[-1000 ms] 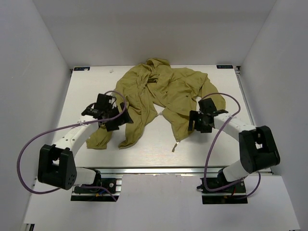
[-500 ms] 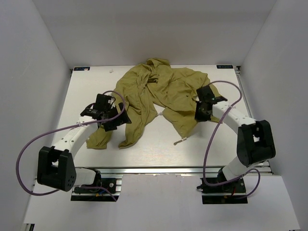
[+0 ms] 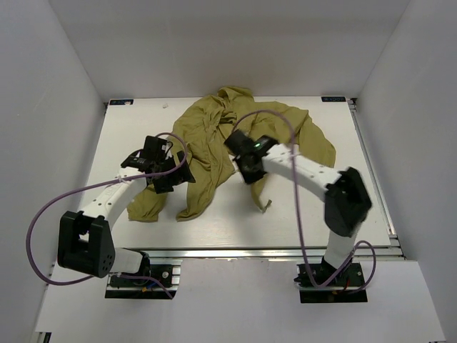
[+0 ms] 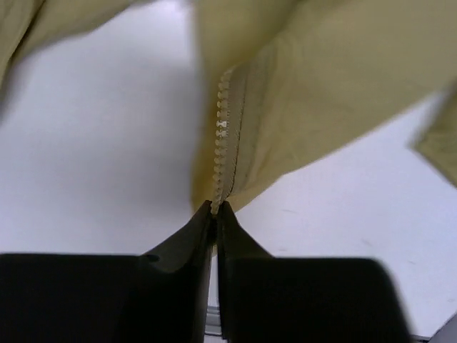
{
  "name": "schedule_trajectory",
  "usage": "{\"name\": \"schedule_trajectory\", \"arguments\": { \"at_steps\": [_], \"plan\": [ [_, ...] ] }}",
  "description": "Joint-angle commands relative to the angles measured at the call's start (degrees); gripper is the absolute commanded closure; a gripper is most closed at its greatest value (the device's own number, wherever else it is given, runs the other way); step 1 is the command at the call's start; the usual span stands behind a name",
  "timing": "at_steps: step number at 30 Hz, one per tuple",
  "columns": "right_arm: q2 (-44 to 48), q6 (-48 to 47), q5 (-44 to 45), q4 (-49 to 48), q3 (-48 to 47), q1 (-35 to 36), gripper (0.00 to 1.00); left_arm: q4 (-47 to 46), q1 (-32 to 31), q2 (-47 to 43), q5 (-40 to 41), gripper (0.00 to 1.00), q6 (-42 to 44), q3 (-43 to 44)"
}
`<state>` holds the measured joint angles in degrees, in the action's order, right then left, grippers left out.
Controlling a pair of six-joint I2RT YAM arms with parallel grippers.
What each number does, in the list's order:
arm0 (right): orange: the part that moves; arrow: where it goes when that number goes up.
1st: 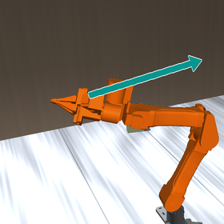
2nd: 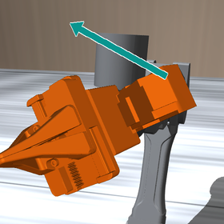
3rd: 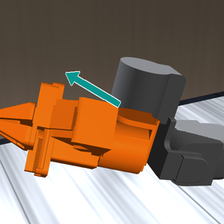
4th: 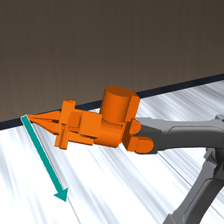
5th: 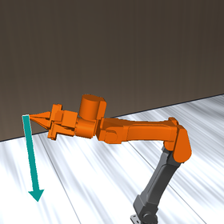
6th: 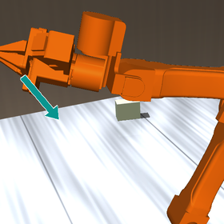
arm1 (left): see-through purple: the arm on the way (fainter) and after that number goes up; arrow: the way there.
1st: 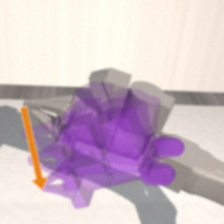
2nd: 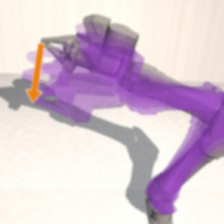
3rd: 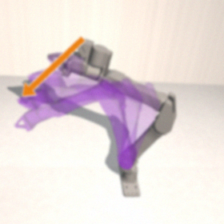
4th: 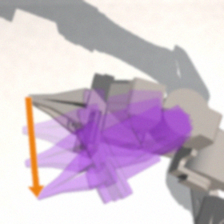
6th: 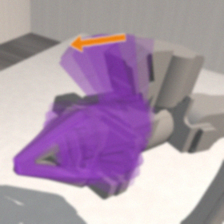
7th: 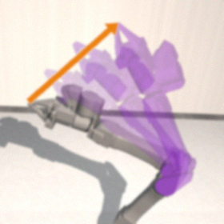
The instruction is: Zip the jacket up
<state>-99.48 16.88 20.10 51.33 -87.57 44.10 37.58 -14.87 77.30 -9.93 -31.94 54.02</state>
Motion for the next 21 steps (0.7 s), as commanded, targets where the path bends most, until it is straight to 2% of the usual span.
{"name": "schedule_trajectory", "arguments": {
  "at_steps": [1, 2, 3, 4, 6, 7, 10, 14, 18, 21],
  "plan": [
    [-6.07, 0.42, -7.34, 3.08, -1.64, 6.87, 0.87, 1.79, -0.07, -1.36, 0.35, 0.02, -0.4, 2.41],
    [-6.68, 1.04, -9.35, 1.51, -1.47, 7.84, 0.64, 1.79, -0.07, -1.62, 0.53, 0.02, -0.57, 2.32],
    [-7.3, 0.87, -11.38, 0.71, -1.29, 8.72, 0.54, 1.79, -0.07, -1.8, 0.53, 0.02, -0.58, 2.41],
    [-7.13, 0.7, -14.35, -0.08, -1.11, 10.12, 0.37, 1.7, -0.07, -1.89, 0.44, 0.02, -0.58, 2.23],
    [-4.85, -0.53, -17.01, -3.42, -0.06, 10.66, 0.26, 1.62, -0.07, -1.8, 0.35, 0.02, -0.49, 2.06],
    [-3.8, -1.06, -19.46, -4.91, 1.68, 10.57, 0.17, 1.62, -0.07, -1.71, 0.27, 0.02, -0.4, 2.05],
    [1.03, -1.94, -20.44, -8.52, 5.81, 9.61, 0.12, 2.05, -0.07, -1.18, -0.35, 0.02, -0.14, 1.79],
    [7.88, -1.07, -25.27, -11.6, 14.32, 4.96, 0.11, 2.23, -0.07, -1.53, -2.54, 0.02, 1.87, 0.3],
    [13.34, -0.36, -36.75, -23.61, 24.8, -3.03, 0.11, 0.05, -0.5, -1.63, -8.15, 0.02, 5.13, -2.25],
    [13.53, -1.06, -40.65, -28.02, 27.45, -4.19, 0.11, -3.21, -1.91, 1.62, -11.15, 0.02, 6.72, -1.64]
  ]
}}
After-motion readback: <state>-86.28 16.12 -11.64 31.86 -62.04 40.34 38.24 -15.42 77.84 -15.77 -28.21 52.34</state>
